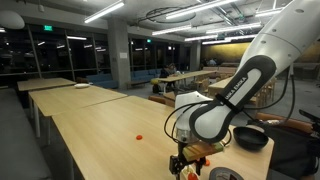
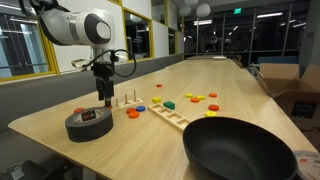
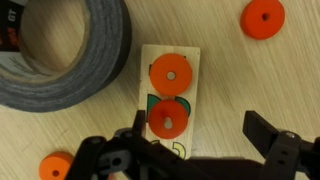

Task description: Pick the orange ring on the object and put it on the table

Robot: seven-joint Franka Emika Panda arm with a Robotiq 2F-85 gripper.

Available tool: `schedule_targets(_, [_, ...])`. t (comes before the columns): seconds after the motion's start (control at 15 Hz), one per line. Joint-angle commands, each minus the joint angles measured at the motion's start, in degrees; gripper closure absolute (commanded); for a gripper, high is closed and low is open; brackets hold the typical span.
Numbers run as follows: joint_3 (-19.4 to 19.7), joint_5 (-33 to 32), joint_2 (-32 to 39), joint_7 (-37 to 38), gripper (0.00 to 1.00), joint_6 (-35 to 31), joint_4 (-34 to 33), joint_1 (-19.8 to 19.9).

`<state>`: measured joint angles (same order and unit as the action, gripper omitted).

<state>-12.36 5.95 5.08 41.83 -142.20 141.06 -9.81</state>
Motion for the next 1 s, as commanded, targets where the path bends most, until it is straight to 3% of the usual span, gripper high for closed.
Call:
schedule_targets(0.0, [1.32,-1.68,0.41,-0.08,0.0,-0.96,-0.05,-0.96])
schedule_targets(0.93, [1.48,-1.19,1.39,-0.38,0.0,-1.85,-0.79,-1.33])
